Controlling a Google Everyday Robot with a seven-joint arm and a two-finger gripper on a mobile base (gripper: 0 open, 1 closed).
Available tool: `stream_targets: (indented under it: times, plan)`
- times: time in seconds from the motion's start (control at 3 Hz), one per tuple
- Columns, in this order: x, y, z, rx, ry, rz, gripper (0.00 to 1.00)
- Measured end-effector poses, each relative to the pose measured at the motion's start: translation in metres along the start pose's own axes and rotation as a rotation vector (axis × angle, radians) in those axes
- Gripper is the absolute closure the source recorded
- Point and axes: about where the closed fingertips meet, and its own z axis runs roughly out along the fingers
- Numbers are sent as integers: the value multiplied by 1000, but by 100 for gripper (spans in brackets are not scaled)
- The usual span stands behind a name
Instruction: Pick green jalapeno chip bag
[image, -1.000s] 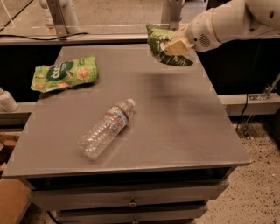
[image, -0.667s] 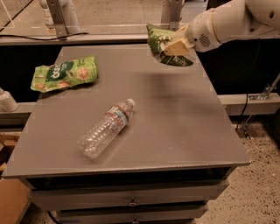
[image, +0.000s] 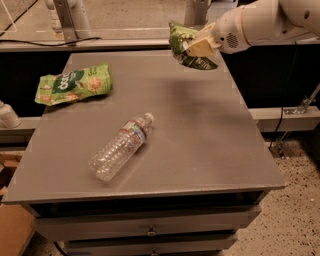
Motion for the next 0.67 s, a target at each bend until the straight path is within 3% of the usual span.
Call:
stream_targets:
  times: [0.33,0.67]
  plan:
    - [-23,-20,-30,77,-50,-10,100]
    - [-24,-20,-31,78,-50,-11,100]
